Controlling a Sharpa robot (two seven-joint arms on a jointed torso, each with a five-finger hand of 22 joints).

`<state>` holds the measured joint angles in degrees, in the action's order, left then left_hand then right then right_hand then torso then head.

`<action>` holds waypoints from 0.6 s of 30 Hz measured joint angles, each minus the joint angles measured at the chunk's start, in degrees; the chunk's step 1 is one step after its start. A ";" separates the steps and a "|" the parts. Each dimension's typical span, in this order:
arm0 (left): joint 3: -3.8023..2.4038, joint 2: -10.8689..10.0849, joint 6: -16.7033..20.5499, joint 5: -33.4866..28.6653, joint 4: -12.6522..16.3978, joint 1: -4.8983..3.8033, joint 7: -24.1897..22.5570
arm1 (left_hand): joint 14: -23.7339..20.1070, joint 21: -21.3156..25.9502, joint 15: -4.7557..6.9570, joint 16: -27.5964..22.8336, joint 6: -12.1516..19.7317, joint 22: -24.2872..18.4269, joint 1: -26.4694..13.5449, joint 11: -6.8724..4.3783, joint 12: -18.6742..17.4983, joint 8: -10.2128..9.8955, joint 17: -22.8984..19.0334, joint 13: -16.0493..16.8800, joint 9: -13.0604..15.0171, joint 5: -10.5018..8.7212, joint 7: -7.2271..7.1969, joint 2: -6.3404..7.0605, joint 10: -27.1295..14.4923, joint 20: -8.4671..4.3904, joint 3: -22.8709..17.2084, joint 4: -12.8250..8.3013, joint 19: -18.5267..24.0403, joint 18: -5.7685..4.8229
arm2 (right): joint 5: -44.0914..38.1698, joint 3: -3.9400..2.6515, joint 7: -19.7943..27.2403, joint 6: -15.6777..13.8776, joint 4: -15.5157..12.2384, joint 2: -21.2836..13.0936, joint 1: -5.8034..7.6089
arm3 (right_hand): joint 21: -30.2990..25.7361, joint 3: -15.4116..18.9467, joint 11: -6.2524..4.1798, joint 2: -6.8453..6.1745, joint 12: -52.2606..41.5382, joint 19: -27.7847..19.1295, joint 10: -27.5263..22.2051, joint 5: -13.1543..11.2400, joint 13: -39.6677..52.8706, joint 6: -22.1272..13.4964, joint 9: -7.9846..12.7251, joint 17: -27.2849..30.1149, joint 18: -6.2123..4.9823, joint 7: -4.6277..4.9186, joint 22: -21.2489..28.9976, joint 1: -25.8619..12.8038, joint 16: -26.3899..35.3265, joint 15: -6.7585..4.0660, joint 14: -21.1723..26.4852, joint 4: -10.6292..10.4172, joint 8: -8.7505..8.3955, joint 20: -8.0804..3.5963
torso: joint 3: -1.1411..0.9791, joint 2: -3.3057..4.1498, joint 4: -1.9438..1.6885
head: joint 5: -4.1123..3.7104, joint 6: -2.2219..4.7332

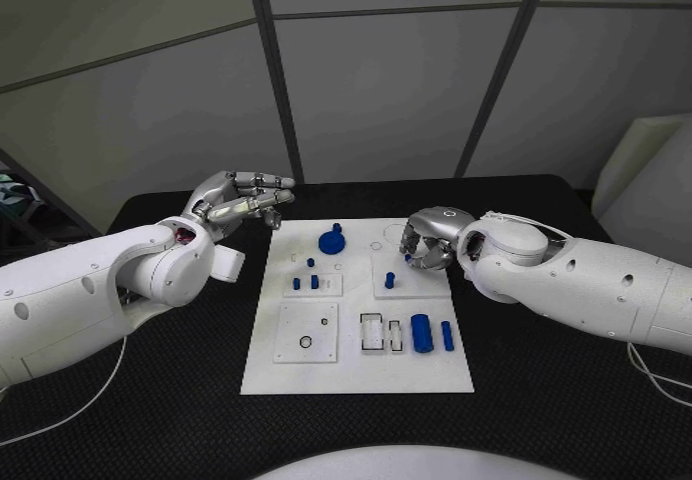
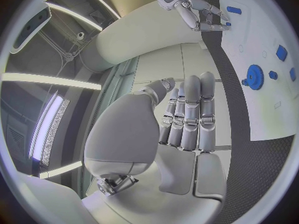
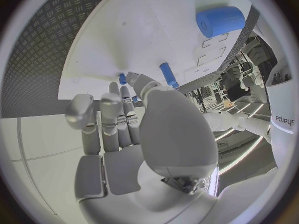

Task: Assemble the parts on the task board

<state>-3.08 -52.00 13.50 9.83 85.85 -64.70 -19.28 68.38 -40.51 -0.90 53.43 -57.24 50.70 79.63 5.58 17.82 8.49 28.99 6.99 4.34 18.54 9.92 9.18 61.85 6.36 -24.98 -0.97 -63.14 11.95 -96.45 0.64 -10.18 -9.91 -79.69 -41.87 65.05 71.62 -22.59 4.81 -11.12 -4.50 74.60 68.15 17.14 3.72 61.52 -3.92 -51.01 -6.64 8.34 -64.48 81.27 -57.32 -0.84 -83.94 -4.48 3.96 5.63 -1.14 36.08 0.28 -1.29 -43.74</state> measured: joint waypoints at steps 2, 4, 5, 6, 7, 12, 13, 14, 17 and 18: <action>0.00 -0.03 0.00 -0.70 0.03 0.01 -0.37 | -0.09 0.00 0.08 0.00 0.00 -0.01 0.00 0.00 0.10 0.00 0.00 0.02 0.00 0.00 0.00 0.00 0.00 0.00 0.00 0.00 0.00 -0.03 | -0.11 0.01 -0.03 0.36 0.13 0.15 -0.09 | 0.64 -0.40 0.00 0.22 -0.30 0.27 0.00 0.00 0.00 0.00 -0.01 -0.83 0.63 0.00 -0.80 0.22 -0.96 0.00 0.00 0.13 0.00 0.09 | -0.02 0.02 0.00 | -0.01 -0.09; 0.00 -0.05 0.01 -1.16 0.05 0.01 -0.62 | -0.09 0.00 0.08 -0.20 0.00 -0.06 0.00 0.00 0.10 0.00 -0.07 0.02 0.00 0.00 0.00 0.00 0.00 0.00 0.16 -0.16 0.00 -0.08 | -0.19 0.02 -0.06 0.68 0.22 0.24 -0.16 | 1.31 -0.65 0.00 0.22 -0.31 0.71 0.00 0.00 0.00 0.00 -0.07 -1.60 0.90 0.00 -1.63 0.22 -1.86 0.00 0.00 0.18 0.00 0.09 | -0.04 0.02 0.00 | -0.01 -0.20; 0.00 -0.05 0.01 -1.37 0.06 0.01 -0.73 | -0.09 0.00 0.08 -0.20 0.00 -0.06 0.00 0.00 0.10 0.00 -0.07 0.02 0.00 0.00 0.00 0.00 0.00 0.00 0.16 -0.16 0.00 -1.77 | -0.23 0.02 -0.07 0.85 0.26 0.29 -0.20 | 1.63 -0.86 0.00 0.22 -0.31 0.79 0.00 0.00 0.00 0.00 -0.06 -2.06 0.89 0.00 -2.05 0.22 -2.39 0.00 0.00 0.28 0.00 0.01 | -0.04 0.02 0.00 | -0.01 -0.24; 0.00 -0.06 0.02 -1.55 0.07 0.01 -0.81 | -0.09 0.00 0.08 -0.20 0.00 -0.06 0.00 0.00 0.10 0.00 -0.07 0.02 0.00 0.00 0.00 0.00 0.00 0.00 0.16 -0.16 0.00 -3.88 | -0.26 0.02 -0.09 1.01 0.30 0.34 -0.23 | 2.01 -0.99 -0.01 0.25 -0.37 1.17 0.01 0.00 0.00 0.17 -0.08 -2.53 0.89 0.12 -2.51 0.26 -2.92 0.00 0.00 0.41 0.00 0.05 | -0.04 0.02 0.00 | 0.01 -0.28; 0.00 -0.07 0.02 -1.76 0.07 0.02 -0.91 | -0.09 0.00 0.08 -0.20 0.00 -0.06 0.00 0.00 0.10 0.00 -0.07 0.02 0.00 0.00 0.00 0.00 0.00 0.00 0.16 -0.16 0.00 -3.97 | -0.30 0.02 -0.10 1.15 0.31 0.38 -0.24 | 2.43 -1.17 -0.11 0.48 -0.63 1.39 0.11 -0.20 0.01 0.51 -0.13 -3.04 0.89 0.04 -3.04 0.48 -3.47 0.00 0.00 0.34 0.00 0.11 | -0.04 0.02 0.01 | 0.02 -0.29; 0.00 -0.09 0.04 -2.38 0.07 0.02 -1.16 | -0.09 0.00 0.09 -0.20 0.00 -0.05 0.00 0.00 0.10 0.00 -0.15 0.02 -0.05 0.00 0.00 0.00 0.00 0.21 0.16 -0.16 0.20 -0.87 | -0.47 -0.07 -0.22 1.51 0.40 0.51 -0.22 | 5.04 -2.30 -0.60 1.18 -1.31 3.14 1.72 -0.99 0.12 2.18 -0.42 -5.78 1.80 -0.32 -6.40 1.19 -6.59 0.00 0.00 1.09 0.68 -0.13 | -0.04 0.01 0.04 | 0.03 -0.50; 0.00 -0.09 0.04 -2.46 0.07 0.02 -1.18 | -0.09 0.00 0.08 -0.20 0.01 -0.05 0.00 0.00 0.10 0.00 -0.15 0.01 -0.05 0.00 0.00 0.00 0.00 0.21 0.16 -0.16 0.20 -0.87 | -0.50 -0.07 -0.26 1.53 0.43 0.54 -0.22 | 5.44 -2.69 -0.73 1.63 -1.42 3.32 1.99 -1.33 0.20 2.49 -0.47 -6.11 1.80 -0.38 -6.91 1.29 -6.96 0.00 0.00 1.14 0.68 -0.30 | -0.04 0.01 0.04 | 0.03 -0.55; 0.00 -0.09 0.05 -2.56 0.07 0.02 -1.19 | -0.09 0.00 0.08 -0.20 0.01 -0.05 0.00 0.00 0.10 0.00 -0.19 0.01 -0.05 0.00 0.00 0.00 0.00 0.21 0.16 -0.16 0.20 -0.87 | -0.53 -0.08 -0.32 1.55 0.45 0.57 -0.22 | 5.78 -2.90 -0.86 1.91 -1.42 3.47 2.12 -1.70 0.27 2.70 -0.49 -6.33 1.79 -0.42 -7.32 1.41 -7.34 0.00 0.00 1.36 0.76 -0.19 | -0.04 0.00 0.04 | 0.03 -0.56; 0.00 -0.10 0.06 -2.72 0.05 0.02 -1.21 | -0.09 0.00 0.08 -0.20 0.01 -0.05 0.00 0.00 0.10 0.00 -0.22 0.01 -0.05 0.00 0.00 0.00 0.00 0.21 0.16 -0.16 0.20 -0.87 | -0.71 -0.08 -0.59 1.56 0.50 0.61 -0.22 | 6.79 -3.71 -1.07 2.51 -1.74 4.16 3.08 -2.53 0.37 3.69 -0.55 -6.94 1.79 -0.57 -8.64 1.75 -8.21 0.00 0.00 1.86 1.18 -0.50 | -0.05 -0.03 0.06 | 0.03 -0.64; 0.00 -0.11 0.08 -2.78 0.05 0.02 -1.21 | -0.09 0.00 0.08 -0.20 0.01 -0.05 0.00 0.00 0.10 0.00 -0.22 0.01 -0.04 0.00 0.00 0.00 0.00 0.21 0.16 -0.16 0.20 -0.87 | -0.80 -0.08 -0.72 1.53 0.50 0.63 -0.23 | 7.11 -3.89 -1.14 2.87 -1.82 4.35 3.22 -2.55 0.45 3.93 -0.56 -7.04 1.79 -0.62 -9.05 1.68 -8.23 0.00 0.00 2.04 1.27 -0.31 | -0.05 -0.03 0.07 | 0.03 -0.66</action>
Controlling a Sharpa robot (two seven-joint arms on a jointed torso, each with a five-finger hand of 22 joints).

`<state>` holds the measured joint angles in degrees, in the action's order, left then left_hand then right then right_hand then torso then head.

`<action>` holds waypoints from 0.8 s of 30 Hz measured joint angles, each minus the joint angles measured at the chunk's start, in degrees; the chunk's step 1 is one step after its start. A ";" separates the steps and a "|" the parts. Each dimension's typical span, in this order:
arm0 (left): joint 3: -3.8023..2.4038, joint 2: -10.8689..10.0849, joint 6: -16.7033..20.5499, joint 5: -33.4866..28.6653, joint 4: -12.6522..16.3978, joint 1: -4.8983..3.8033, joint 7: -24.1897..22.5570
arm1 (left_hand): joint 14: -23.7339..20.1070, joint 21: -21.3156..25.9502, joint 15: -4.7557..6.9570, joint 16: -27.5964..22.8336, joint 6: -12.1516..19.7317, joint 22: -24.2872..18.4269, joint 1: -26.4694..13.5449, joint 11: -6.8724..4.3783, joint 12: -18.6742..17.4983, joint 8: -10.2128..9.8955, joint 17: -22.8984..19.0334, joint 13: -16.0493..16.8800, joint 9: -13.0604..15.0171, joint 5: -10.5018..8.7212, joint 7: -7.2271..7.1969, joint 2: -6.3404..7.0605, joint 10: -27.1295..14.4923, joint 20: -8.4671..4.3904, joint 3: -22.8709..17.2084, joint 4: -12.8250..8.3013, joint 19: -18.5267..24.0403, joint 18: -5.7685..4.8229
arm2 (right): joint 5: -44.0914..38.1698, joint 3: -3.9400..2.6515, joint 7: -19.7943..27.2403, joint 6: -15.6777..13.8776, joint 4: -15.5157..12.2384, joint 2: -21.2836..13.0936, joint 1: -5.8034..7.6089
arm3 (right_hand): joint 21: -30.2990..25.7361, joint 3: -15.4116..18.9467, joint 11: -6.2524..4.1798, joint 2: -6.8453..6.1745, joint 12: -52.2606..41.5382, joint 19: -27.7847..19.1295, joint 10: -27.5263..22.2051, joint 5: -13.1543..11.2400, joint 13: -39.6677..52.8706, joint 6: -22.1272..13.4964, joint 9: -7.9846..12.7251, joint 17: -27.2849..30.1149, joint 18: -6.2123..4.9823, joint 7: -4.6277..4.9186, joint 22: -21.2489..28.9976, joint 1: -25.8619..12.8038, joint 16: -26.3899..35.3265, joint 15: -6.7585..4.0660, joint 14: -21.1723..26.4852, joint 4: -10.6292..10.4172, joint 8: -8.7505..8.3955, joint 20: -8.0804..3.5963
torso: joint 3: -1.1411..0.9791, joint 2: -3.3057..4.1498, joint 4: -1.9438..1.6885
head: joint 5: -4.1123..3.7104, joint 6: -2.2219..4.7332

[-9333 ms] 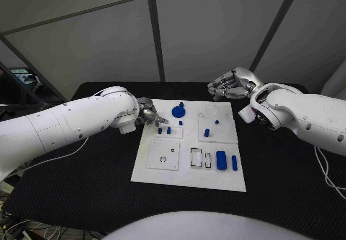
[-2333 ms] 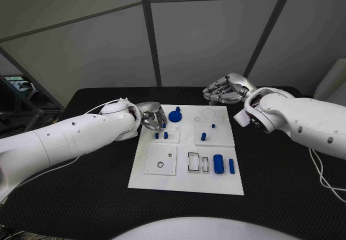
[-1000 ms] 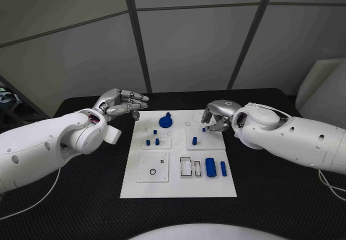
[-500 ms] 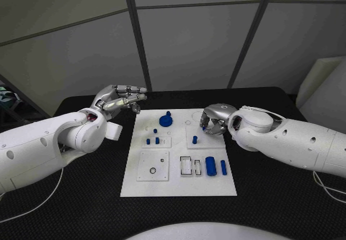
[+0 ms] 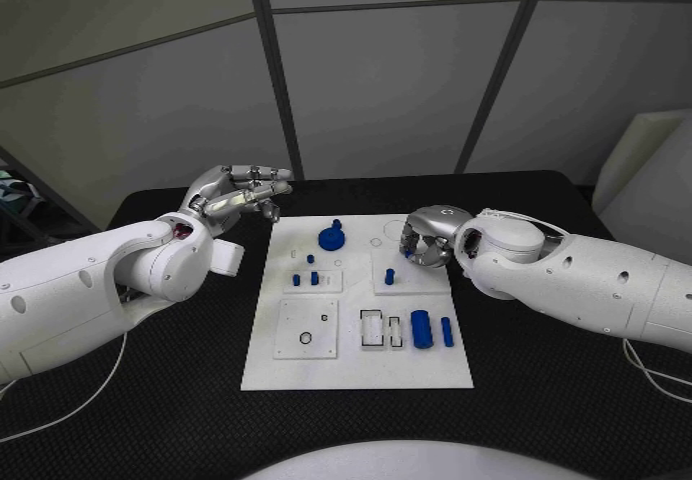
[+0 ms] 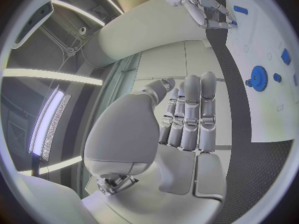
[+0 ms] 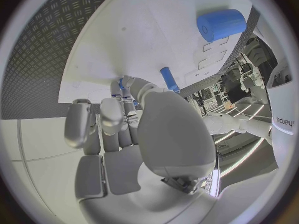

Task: Assemble the parts on the task board

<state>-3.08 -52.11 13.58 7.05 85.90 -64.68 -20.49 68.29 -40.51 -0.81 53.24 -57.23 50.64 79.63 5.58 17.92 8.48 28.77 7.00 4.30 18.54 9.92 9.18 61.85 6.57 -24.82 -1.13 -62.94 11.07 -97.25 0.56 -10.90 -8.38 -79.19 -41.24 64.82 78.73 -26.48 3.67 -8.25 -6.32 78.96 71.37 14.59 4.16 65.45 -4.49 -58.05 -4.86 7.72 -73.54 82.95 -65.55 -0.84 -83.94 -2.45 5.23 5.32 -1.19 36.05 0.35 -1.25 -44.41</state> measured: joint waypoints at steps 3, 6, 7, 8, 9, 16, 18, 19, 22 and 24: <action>0.00 -0.05 0.03 -0.10 -0.01 0.00 0.00 | 0.00 0.23 0.00 0.00 0.00 -0.05 0.00 0.00 0.00 0.00 0.00 0.00 0.00 0.00 0.00 0.00 0.00 0.00 0.00 0.00 0.00 0.00 | -0.30 0.00 -0.34 -0.19 -0.12 0.01 -0.04 | 0.87 -0.59 -0.10 0.35 0.00 0.33 0.92 -0.33 0.25 0.72 -0.09 -0.42 0.54 -0.13 -1.15 0.12 -0.83 0.00 0.00 0.60 0.26 -0.29 | 0.00 0.00 0.01 | 0.00 -0.09; 0.00 -0.09 0.06 -0.16 -0.04 0.00 0.00 | 0.00 0.23 0.00 0.00 0.00 -0.05 0.00 0.00 0.00 0.00 0.00 0.00 0.00 0.00 0.00 0.00 0.00 0.00 0.00 0.00 0.00 0.00 | -0.66 0.03 -0.69 -0.54 -0.26 0.01 -0.12 | 1.58 -1.15 -0.29 0.71 0.01 0.82 1.34 -0.93 0.30 1.16 -0.35 -0.58 0.90 -0.31 -1.42 0.21 -1.13 0.00 0.00 1.17 0.37 -0.42 | -0.01 0.00 0.01 | 0.00 -0.15; 0.00 -0.10 0.07 -0.19 -0.06 0.00 0.00 | 0.00 0.23 0.00 0.00 0.00 -0.05 0.00 0.00 0.00 0.00 -0.05 0.00 -0.04 0.00 0.00 0.00 0.00 0.00 0.00 0.00 0.00 0.00 | -0.86 0.06 -0.88 -0.79 -0.41 -0.04 -0.15 | 1.58 -1.22 -0.26 0.77 0.01 0.82 1.38 -0.98 0.32 1.22 -0.40 -0.58 0.90 -0.37 -1.42 0.27 -1.14 0.00 0.00 1.24 0.37 -0.41 | -0.01 -0.01 0.01 | 0.00 -0.18; 0.00 -0.11 0.08 -0.20 -0.07 0.00 0.00 | 0.00 0.23 0.00 0.00 0.00 -0.05 0.00 0.00 0.00 0.00 -0.09 0.00 -0.06 0.00 0.00 0.00 0.00 0.00 0.00 0.00 0.00 0.00 | -1.01 0.09 -1.02 -0.99 -0.50 -0.07 -0.19 | 1.58 -1.37 -0.23 0.85 0.02 0.83 1.45 -0.99 0.33 1.23 -0.44 -0.58 0.89 -0.37 -1.42 0.21 -1.36 0.00 0.00 1.40 0.37 -0.42 | -0.02 -0.01 0.01 | 0.04 -0.19; 0.00 -0.12 0.09 -0.22 -0.08 0.00 0.00 | 0.00 0.23 0.00 0.00 0.00 -0.05 0.00 0.00 0.00 0.00 -0.09 0.00 -0.06 0.00 0.00 0.00 0.00 0.00 0.00 0.00 0.00 -0.01 | -1.15 0.11 -1.15 -1.21 -0.60 -0.10 -0.23 | 1.87 -1.49 -0.30 0.96 0.02 1.15 1.53 -0.99 0.34 1.23 -0.45 -0.65 0.89 -0.37 -1.42 0.28 -1.49 0.00 0.00 1.52 0.37 -0.33 | -0.02 -0.01 0.01 | 0.05 -0.20; 0.00 -0.12 0.31 -0.31 -0.36 0.00 0.00 | -0.45 0.45 -0.45 -0.44 0.58 -0.12 0.00 0.74 0.00 0.00 -0.49 -0.01 -0.33 0.00 0.57 0.00 -0.78 0.12 0.32 -0.32 0.15 -0.01 | -2.06 0.14 -2.04 -3.46 -2.01 -0.92 -0.32 | 2.30 -1.71 -0.30 1.14 0.03 1.56 1.53 -1.00 0.64 1.30 -0.54 -0.87 0.89 -0.32 -1.41 0.36 -1.79 0.00 0.00 1.41 0.41 -0.49 | -0.03 -0.05 0.04 | 0.10 -0.30; 0.00 -0.09 0.49 -0.38 -0.56 0.00 0.00 | -0.71 0.67 -0.72 -0.44 1.06 -0.12 0.00 1.07 0.00 0.00 -0.67 -0.06 -0.41 0.00 1.05 0.00 -1.59 0.20 0.31 -0.31 0.63 -0.01 | -2.25 0.14 -2.24 -4.31 -2.64 -1.33 -0.33 | 2.35 -1.72 -0.30 1.22 0.03 1.65 1.53 -1.00 0.64 1.40 -0.53 -0.95 0.89 -0.22 -1.41 0.28 -1.79 0.00 0.00 1.41 0.41 -0.40 | -0.02 -0.07 0.04 | 0.08 -0.30; 0.00 -0.07 0.58 -0.41 -0.64 0.00 0.00 | -0.71 0.67 -0.72 -0.44 1.23 -0.12 0.01 1.14 0.00 0.00 -0.73 -0.08 -0.41 0.00 1.22 -0.01 -1.77 0.20 0.43 -0.43 0.63 -0.01 | -2.32 0.14 -2.32 -4.73 -2.98 -1.53 -0.33 | 2.49 -1.72 -0.30 1.22 0.03 1.64 1.53 -1.00 0.64 1.40 -0.53 -0.99 0.88 -0.22 -1.41 0.28 -1.79 0.00 0.00 1.41 0.41 -0.40 | -0.02 -0.08 0.04 | 0.05 -0.27; 0.00 -0.02 0.80 -0.52 -0.87 0.01 0.00 | -0.83 0.67 -0.84 -0.44 1.25 -0.12 0.23 1.21 0.00 0.00 -0.73 -0.07 -0.41 0.00 1.24 -0.22 -1.85 0.20 0.47 -0.47 0.63 -0.01 | -2.53 0.05 -2.55 -6.18 -4.45 -2.35 -0.31 | 2.54 -1.86 -0.31 1.22 0.03 1.64 1.53 -1.20 0.64 1.42 -0.53 -1.09 0.88 -0.20 -1.41 0.28 -2.04 0.00 0.00 1.56 0.41 -0.40 | 0.00 -0.12 0.05 | 0.01 -0.21; 0.00 0.01 0.90 -0.58 -0.94 0.01 0.00 | -0.91 0.67 -0.91 -0.44 1.25 -0.12 0.23 1.22 0.00 0.00 -0.74 -0.07 -0.41 0.00 1.24 -0.22 -1.85 0.20 0.47 -0.47 0.62 -0.01 | -2.64 0.02 -2.65 -6.97 -5.64 -2.97 -0.28 | 2.69 -1.86 -0.31 1.21 0.03 1.64 1.53 -1.22 0.64 1.43 -0.53 -1.11 0.88 -0.19 -1.40 0.28 -2.03 0.00 0.00 1.56 0.41 -0.40 | 0.01 -0.12 0.07 | -0.05 -0.15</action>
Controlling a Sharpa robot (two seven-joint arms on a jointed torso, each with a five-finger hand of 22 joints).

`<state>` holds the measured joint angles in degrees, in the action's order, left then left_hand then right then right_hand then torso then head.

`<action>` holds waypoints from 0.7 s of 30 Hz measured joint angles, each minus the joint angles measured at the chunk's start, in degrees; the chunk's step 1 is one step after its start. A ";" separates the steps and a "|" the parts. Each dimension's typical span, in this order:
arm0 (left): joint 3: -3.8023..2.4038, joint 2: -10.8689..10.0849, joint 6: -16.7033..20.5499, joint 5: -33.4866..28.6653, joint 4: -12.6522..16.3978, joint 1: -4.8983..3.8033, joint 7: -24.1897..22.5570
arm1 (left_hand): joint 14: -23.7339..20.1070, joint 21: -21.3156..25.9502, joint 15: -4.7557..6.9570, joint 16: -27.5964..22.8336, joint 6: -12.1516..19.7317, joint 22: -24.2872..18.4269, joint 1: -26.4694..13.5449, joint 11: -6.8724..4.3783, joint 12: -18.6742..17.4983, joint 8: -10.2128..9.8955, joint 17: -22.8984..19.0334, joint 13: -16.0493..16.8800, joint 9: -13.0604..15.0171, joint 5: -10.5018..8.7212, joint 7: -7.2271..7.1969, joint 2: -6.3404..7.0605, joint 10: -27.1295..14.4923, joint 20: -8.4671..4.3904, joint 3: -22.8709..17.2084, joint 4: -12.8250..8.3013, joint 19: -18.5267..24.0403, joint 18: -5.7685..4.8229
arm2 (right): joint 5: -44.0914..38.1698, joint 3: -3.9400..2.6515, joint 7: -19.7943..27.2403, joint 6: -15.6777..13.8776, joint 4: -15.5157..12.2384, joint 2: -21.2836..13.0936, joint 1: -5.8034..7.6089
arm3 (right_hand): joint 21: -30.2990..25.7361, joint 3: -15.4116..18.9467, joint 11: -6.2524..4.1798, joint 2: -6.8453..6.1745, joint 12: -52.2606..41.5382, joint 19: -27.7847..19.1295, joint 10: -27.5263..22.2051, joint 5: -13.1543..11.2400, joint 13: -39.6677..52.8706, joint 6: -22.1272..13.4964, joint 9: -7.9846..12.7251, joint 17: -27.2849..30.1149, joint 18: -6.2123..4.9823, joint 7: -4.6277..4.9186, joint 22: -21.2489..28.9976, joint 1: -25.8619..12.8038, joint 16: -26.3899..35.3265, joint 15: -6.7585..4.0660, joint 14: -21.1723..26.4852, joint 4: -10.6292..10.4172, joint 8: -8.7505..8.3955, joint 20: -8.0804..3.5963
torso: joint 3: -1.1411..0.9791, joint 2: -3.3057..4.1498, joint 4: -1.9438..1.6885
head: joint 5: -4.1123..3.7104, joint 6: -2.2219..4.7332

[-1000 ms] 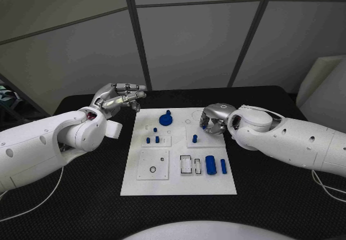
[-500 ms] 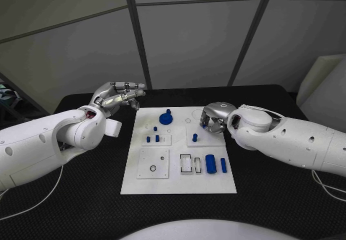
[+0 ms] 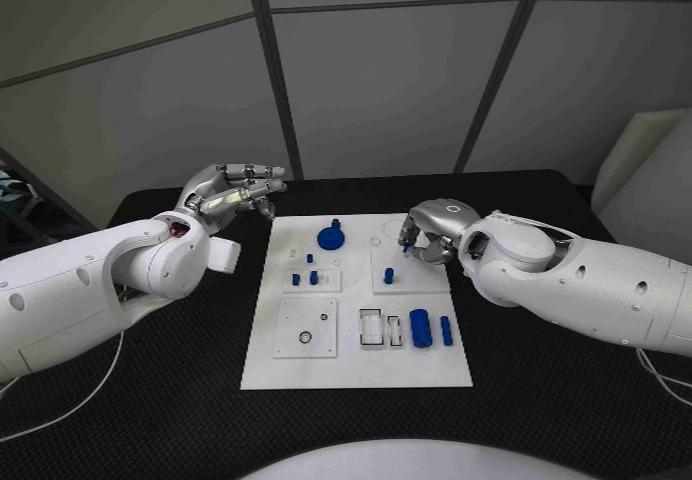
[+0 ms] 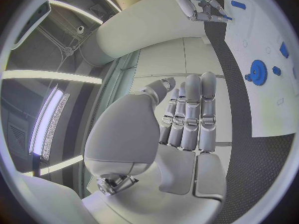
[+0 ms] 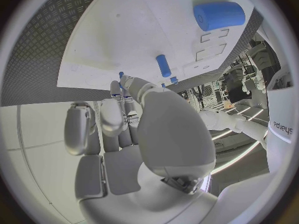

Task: Assemble the parts on the task board

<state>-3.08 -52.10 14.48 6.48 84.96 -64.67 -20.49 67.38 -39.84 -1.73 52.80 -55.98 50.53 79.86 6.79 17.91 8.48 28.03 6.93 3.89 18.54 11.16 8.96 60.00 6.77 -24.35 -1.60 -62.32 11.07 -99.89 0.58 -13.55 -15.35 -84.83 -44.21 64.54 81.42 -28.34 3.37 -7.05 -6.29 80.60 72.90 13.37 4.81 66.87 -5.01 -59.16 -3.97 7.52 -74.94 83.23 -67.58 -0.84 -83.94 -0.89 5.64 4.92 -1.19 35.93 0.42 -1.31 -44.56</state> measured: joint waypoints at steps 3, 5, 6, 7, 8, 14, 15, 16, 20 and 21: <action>0.00 0.12 0.12 -0.09 -0.10 0.00 0.00 | 0.00 0.00 0.00 0.00 0.00 0.00 0.00 0.00 0.08 0.00 -0.03 0.00 0.00 0.00 0.00 0.00 0.00 0.11 0.00 0.00 0.11 0.00 | -0.06 -0.03 -0.14 -1.11 -2.20 -0.97 0.03 | 0.17 0.00 0.00 -0.01 0.00 0.00 0.00 -0.02 0.00 0.01 0.00 -0.08 0.00 0.01 0.00 0.00 -0.14 0.00 0.00 0.00 0.00 0.00 | 0.02 0.00 0.00 | -0.01 0.04; 0.00 0.19 0.17 -0.12 -0.14 0.00 0.01 | 0.00 0.00 0.00 0.00 0.00 0.00 0.00 0.00 0.22 0.00 -0.05 0.00 0.00 0.00 0.00 0.00 0.00 0.20 0.00 0.00 0.20 -0.01 | -0.05 -0.05 -0.17 -1.80 -3.89 -1.47 0.03 | 0.17 0.00 0.00 -0.01 0.00 0.00 0.00 -0.09 -0.01 0.01 0.00 -0.15 0.00 0.01 0.00 0.00 -0.31 0.00 0.00 0.00 -0.01 0.00 | 0.03 0.00 0.00 | -0.02 0.09; 0.00 0.23 0.19 -0.14 -0.15 0.00 0.01 | 0.00 0.00 0.00 0.00 0.00 0.00 0.00 0.00 0.22 0.00 -0.05 0.00 0.00 0.00 0.00 0.00 0.00 0.20 0.00 0.00 0.20 0.00 | -0.02 -0.07 -0.18 -2.07 -4.52 -1.56 0.03 | 0.17 0.00 0.00 -0.01 0.00 0.00 0.00 -0.10 -0.01 0.01 0.01 -0.15 0.00 0.01 0.00 0.01 -0.30 0.00 0.00 0.00 -0.01 0.00 | 0.03 0.00 0.00 | -0.02 0.12; 0.00 0.27 0.20 -0.15 -0.16 0.00 0.01 | 0.00 0.00 0.00 0.00 0.00 0.00 0.00 0.00 0.22 0.00 -0.05 0.00 0.00 0.00 0.00 0.00 0.00 0.20 0.00 0.00 0.20 -0.01 | 0.03 -0.08 -0.18 -2.33 -5.15 -1.58 0.03 | 0.17 0.00 0.00 -0.01 0.00 0.25 0.00 -0.10 -0.01 0.01 0.02 -0.15 0.00 0.01 0.00 0.01 -0.30 0.00 0.00 0.00 -0.02 -0.01 | 0.03 0.00 0.00 | 0.07 0.14; 0.00 0.32 0.22 -0.16 -0.18 0.00 0.02 | 0.00 0.00 0.00 0.00 0.00 0.00 0.00 0.00 0.22 0.00 -0.05 0.00 0.00 0.00 0.00 0.00 0.00 0.20 0.00 0.00 0.20 -0.01 | 0.11 -0.08 -0.18 -2.58 -5.76 -1.57 0.04 | 0.17 0.00 0.00 -0.01 0.01 0.41 0.00 -0.10 -0.02 0.01 0.03 -0.15 0.00 0.01 0.00 0.01 -0.31 0.00 0.00 0.00 -0.03 -0.01 | 0.04 0.00 0.00 | 0.13 0.15; 0.00 0.88 0.28 -0.24 -0.26 0.01 0.04 | 0.00 0.00 0.00 0.00 0.00 0.01 0.00 0.00 0.22 0.00 -0.05 0.00 0.00 0.00 0.00 0.00 0.00 0.20 0.00 0.00 0.20 -0.01 | 1.07 -0.09 0.07 -3.67 -8.32 0.52 0.05 | 0.17 0.01 -0.01 -0.02 0.01 0.41 0.00 -0.12 -0.03 0.00 0.02 -0.20 -0.01 0.01 0.01 0.00 -0.31 0.00 0.00 0.01 -0.10 -0.01 | 0.09 0.04 -0.13 | 1.21 -0.04; 0.00 1.01 0.28 -0.25 -0.28 0.01 0.05 | 0.00 0.00 0.00 0.00 0.00 0.01 0.00 0.00 0.22 0.00 -0.05 0.00 0.01 0.00 0.00 0.00 0.00 0.20 0.00 0.00 0.20 -0.01 | 1.25 -0.09 0.15 -3.71 -8.53 1.01 0.05 | 0.17 0.01 -0.01 -0.02 0.02 0.41 0.00 -0.12 -0.03 0.00 0.02 -0.20 -0.01 0.01 0.01 0.00 -0.31 0.00 0.00 0.01 -0.11 -0.01 | 0.11 0.04 -0.17 | 1.49 -0.13; 0.00 1.15 0.28 -0.26 -0.32 0.01 0.05 | 0.00 0.00 0.00 0.00 0.00 0.01 0.00 0.00 0.22 0.00 -0.05 0.00 0.01 0.00 0.00 0.00 0.00 0.20 0.00 0.00 0.20 0.00 | 1.43 -0.09 0.23 -3.73 -8.67 1.50 0.04 | 0.17 0.01 -0.12 -0.02 0.18 0.41 0.11 -0.12 -0.04 -0.01 0.02 -0.19 -0.01 0.01 0.01 0.00 -0.31 0.00 0.00 0.01 -0.11 -0.01 | 0.13 0.05 -0.21 | 1.86 -0.24; 0.00 1.75 0.28 -0.29 -0.49 0.02 0.09 | 0.00 0.00 -0.01 0.00 0.00 0.01 0.00 0.21 0.22 0.00 -0.12 0.00 0.01 0.00 0.00 0.00 -0.20 0.20 0.00 0.00 0.20 -0.01 | 2.29 -0.09 0.61 -3.64 -8.76 3.80 -0.24 | 0.17 0.00 -0.19 -0.02 0.21 0.41 0.18 -0.45 -0.08 -0.02 0.00 -0.19 -0.01 0.01 0.01 0.00 -0.30 0.00 0.00 0.02 -0.17 -0.01 | 0.15 0.08 -0.25 | 3.28 -0.53; 0.00 1.96 0.28 -0.30 -0.58 0.02 0.10 | 0.00 0.00 -0.01 0.00 0.12 0.01 0.00 0.21 0.22 0.00 -0.12 0.00 0.01 0.00 0.12 0.00 -0.20 0.20 0.00 0.00 0.20 -0.01 | 2.56 -0.09 0.74 -3.55 -8.69 4.55 -0.68 | 0.17 -0.10 -0.19 -0.03 0.21 0.41 0.18 -0.57 -0.09 -0.02 -0.01 -0.19 -0.01 0.01 0.01 0.00 -0.30 0.00 0.00 0.12 -0.17 -0.01 | 0.16 0.08 -0.25 | 3.69 -0.66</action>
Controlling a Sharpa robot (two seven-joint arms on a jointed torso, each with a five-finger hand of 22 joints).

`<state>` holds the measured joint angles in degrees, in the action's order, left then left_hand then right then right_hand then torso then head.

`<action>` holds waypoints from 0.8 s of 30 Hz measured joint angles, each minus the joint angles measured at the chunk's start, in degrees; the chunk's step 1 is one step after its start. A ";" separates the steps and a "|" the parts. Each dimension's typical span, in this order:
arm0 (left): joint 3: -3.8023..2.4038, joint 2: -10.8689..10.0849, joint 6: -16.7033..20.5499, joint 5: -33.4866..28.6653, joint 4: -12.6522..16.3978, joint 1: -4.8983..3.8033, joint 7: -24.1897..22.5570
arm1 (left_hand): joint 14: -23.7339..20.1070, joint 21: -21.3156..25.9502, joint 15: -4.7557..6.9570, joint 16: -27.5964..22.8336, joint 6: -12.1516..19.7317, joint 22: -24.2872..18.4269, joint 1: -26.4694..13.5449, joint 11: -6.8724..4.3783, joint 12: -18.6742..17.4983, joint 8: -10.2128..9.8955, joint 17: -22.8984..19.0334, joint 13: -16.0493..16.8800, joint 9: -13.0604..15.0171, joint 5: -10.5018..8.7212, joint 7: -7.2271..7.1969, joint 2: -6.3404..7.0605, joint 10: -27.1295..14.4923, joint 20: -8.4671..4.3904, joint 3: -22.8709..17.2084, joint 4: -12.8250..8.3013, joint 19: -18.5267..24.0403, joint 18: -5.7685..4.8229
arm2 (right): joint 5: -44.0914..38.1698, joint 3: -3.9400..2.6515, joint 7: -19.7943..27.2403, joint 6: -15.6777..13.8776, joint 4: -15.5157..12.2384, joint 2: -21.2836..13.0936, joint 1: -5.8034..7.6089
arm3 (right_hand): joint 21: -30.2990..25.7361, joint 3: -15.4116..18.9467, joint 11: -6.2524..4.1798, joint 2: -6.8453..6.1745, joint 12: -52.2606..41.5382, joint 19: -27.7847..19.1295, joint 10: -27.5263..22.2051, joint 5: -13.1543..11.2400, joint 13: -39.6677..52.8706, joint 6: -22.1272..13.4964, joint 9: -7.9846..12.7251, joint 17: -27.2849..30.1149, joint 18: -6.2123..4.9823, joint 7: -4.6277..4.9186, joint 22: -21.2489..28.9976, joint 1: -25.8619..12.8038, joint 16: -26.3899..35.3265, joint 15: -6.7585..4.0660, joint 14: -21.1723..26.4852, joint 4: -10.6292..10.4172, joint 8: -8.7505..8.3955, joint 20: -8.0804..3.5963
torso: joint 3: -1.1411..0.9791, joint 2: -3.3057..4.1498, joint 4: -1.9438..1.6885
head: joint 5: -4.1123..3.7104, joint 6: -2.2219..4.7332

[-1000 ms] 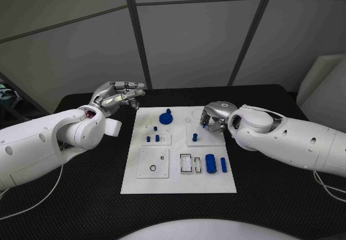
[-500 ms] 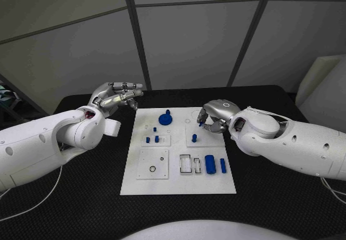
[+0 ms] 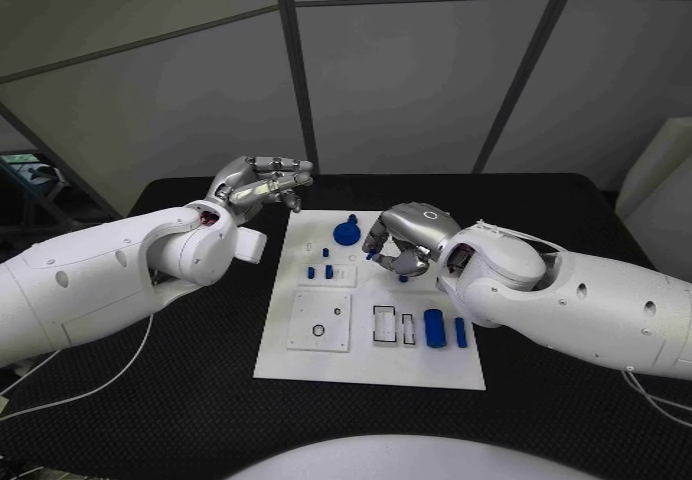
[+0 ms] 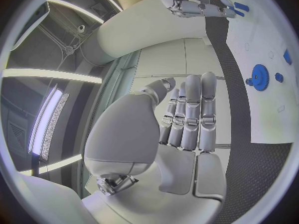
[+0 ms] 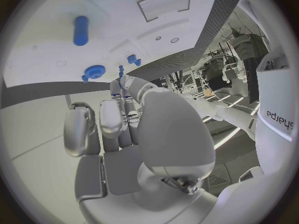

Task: Assemble the parts on the task board

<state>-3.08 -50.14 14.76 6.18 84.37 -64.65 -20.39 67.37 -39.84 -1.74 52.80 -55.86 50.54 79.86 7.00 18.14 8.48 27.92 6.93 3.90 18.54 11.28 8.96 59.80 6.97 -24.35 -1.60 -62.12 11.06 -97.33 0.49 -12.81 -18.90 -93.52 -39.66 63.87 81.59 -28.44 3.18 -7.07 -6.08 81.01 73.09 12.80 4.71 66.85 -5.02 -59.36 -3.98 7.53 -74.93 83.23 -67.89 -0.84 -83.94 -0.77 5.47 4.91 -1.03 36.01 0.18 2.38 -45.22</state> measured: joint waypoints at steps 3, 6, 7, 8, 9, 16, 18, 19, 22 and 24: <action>0.00 0.42 0.00 -0.01 -0.12 0.00 0.04 | 0.00 0.00 0.00 0.00 0.09 0.00 0.00 0.00 0.00 0.00 -0.02 0.00 0.00 0.00 0.09 0.00 0.00 0.00 0.10 -0.10 0.00 0.00 | 0.58 0.06 0.31 0.35 0.33 1.57 -1.38 | 0.00 -0.03 0.00 0.00 0.00 0.00 0.00 -0.05 -0.05 -0.03 -0.02 0.00 -0.01 -0.03 0.00 0.00 0.00 0.00 0.00 0.03 0.00 0.00 | 0.06 0.01 0.01 | 0.84 -0.27; 0.00 0.67 0.00 -0.02 -0.13 0.00 0.06 | 0.00 0.00 0.00 0.00 0.08 0.00 0.00 0.00 0.00 0.00 -0.05 0.00 0.00 0.00 0.08 0.00 0.00 0.00 0.16 -0.16 0.00 0.00 | 0.99 0.12 0.57 0.74 0.83 2.64 -2.45 | 0.00 -0.03 0.00 -0.01 0.00 0.00 0.00 -0.06 -0.05 -0.04 -0.02 0.01 0.00 -0.03 0.01 0.00 0.00 0.00 0.00 0.03 -0.01 0.00 | 0.07 0.03 0.05 | 1.40 -0.40; 0.00 0.77 0.00 -0.03 -0.14 0.00 0.07 | 0.00 0.00 0.00 0.00 0.09 0.00 0.00 0.00 0.00 0.00 -0.05 0.00 0.00 0.00 0.08 0.00 0.00 0.00 0.16 -0.16 0.00 0.00 | 1.17 0.15 0.66 0.95 1.05 3.05 -2.88 | 0.00 -0.03 0.00 -0.01 0.00 0.00 0.00 -0.06 -0.04 -0.04 -0.02 0.01 0.00 -0.03 0.00 0.00 0.00 0.00 0.00 0.03 -0.02 0.00 | 0.06 0.04 0.08 | 1.70 -0.49; 0.00 0.83 0.00 -0.03 -0.14 0.00 0.08 | 0.00 0.00 0.00 0.00 0.08 0.00 0.00 0.00 0.00 0.00 -0.05 0.00 0.00 0.00 0.08 0.00 0.00 0.00 0.16 -0.16 0.00 0.00 | 1.29 0.16 0.72 1.10 1.22 3.33 -3.16 | 0.00 -0.03 0.00 -0.01 0.00 0.00 0.00 -0.06 -0.03 -0.04 -0.02 0.03 0.00 -0.03 0.00 0.00 0.00 0.00 0.00 0.03 -0.03 0.00 | 0.05 0.04 0.09 | 1.91 -0.59; 0.01 0.87 0.00 -0.03 -0.15 0.00 0.09 | 0.00 0.00 0.00 0.00 0.08 0.00 0.00 0.00 0.00 0.00 -0.05 0.00 0.00 0.00 0.08 0.00 0.00 0.00 0.16 -0.16 0.00 0.01 | 1.40 0.16 0.78 1.26 1.39 3.63 -3.42 | 0.00 -0.03 0.00 -0.01 0.01 0.00 0.00 -0.08 -0.02 -0.05 -0.02 0.07 -0.01 -0.04 0.00 0.00 0.00 0.00 0.00 0.03 -0.04 0.00 | 0.04 0.04 0.11 | 2.10 -0.67; 0.01 1.17 0.00 -0.06 -0.26 -0.02 0.16 | 0.00 0.00 0.00 0.00 0.08 0.00 0.00 0.00 0.00 0.00 -0.05 0.00 0.00 0.00 0.08 0.00 0.00 0.00 0.16 -0.16 0.00 0.00 | 1.78 1.26 1.06 2.53 2.10 5.38 -4.39 | 0.00 -0.03 0.00 -0.23 0.01 0.00 0.00 -0.09 0.02 -0.06 -0.01 0.17 -0.01 -0.04 0.01 -0.25 -0.29 0.00 0.00 0.03 -0.18 0.00 | -0.04 0.07 0.15 | 3.83 -1.37; 0.01 1.25 0.00 -0.06 -0.30 -0.02 0.17 | 0.00 0.00 0.00 0.00 0.08 0.00 0.00 0.00 0.00 0.00 -0.05 0.01 0.01 0.00 0.08 0.00 0.00 0.00 0.16 -0.16 0.00 0.00 | 1.78 1.43 1.07 2.90 2.31 5.80 -4.46 | 0.00 -0.03 0.00 -0.23 0.01 0.00 0.00 -0.10 0.02 -0.06 0.00 0.17 -0.01 -0.04 0.01 -0.25 -0.32 0.00 0.00 0.03 -0.21 0.00 | -0.07 0.07 0.15 | 4.27 -1.57; 0.01 1.29 0.00 -0.07 -0.31 -0.02 0.18 | 0.00 0.00 0.00 0.00 0.08 0.01 0.00 0.00 0.00 0.00 -0.05 0.00 0.01 0.00 0.08 0.00 0.00 0.00 0.16 -0.16 0.00 0.00 | 1.78 1.47 1.07 3.03 2.37 5.96 -4.47 | 0.00 -0.03 0.00 -0.07 0.01 0.00 0.00 -0.10 0.02 -0.06 0.01 0.17 -0.01 -0.04 0.01 -0.41 -0.32 0.00 0.00 0.04 -0.21 0.00 | -0.08 0.07 0.15 | 4.45 -1.61; 0.01 1.37 -0.01 -0.07 -0.33 -0.02 0.22 | 0.00 0.00 0.00 0.00 0.08 0.01 0.00 0.00 0.00 0.00 -0.05 0.00 0.01 0.00 0.08 0.00 0.00 0.00 0.16 -0.16 0.00 0.00 | 1.74 1.58 1.07 3.47 2.60 6.40 -4.54 | 0.00 -0.02 0.00 0.01 0.01 0.00 0.00 -0.19 0.02 -0.08 0.02 0.22 -0.01 -0.06 0.01 -0.49 -0.32 0.00 0.00 0.04 -0.23 0.00 | -0.11 0.07 0.16 | 4.76 -1.77; 0.01 1.41 -0.01 -0.07 -0.36 -0.03 0.23 | -0.21 0.00 -0.21 0.00 0.08 0.01 0.00 0.00 0.27 0.00 -0.10 0.00 0.01 0.00 0.08 0.00 0.00 0.00 0.16 -0.16 0.00 0.00 | 1.71 1.66 1.07 3.76 2.77 6.64 -4.59 | 0.00 -0.02 0.00 0.01 0.01 0.00 -0.01 -0.20 0.02 -0.09 0.03 0.24 -0.01 -0.06 0.01 -0.49 -0.32 0.00 0.00 0.04 -0.37 0.00 | -0.11 0.05 0.16 | 4.86 -1.87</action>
<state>-3.08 -48.73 14.75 6.10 84.01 -64.68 -20.15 67.16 -39.84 -1.95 52.80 -55.78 50.54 79.86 7.01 18.41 8.48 27.82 6.93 3.91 18.54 11.36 8.96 59.80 6.97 -24.19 -1.76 -62.12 11.06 -95.62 2.15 -11.74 -15.14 -90.75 -33.02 59.28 81.59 -28.46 3.18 -7.06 -6.07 81.00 73.08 12.60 4.73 66.76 -4.99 -59.11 -3.99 7.47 -74.92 82.74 -68.20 -0.83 -83.94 -0.73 5.10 4.91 -1.14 36.06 0.34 7.24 -47.09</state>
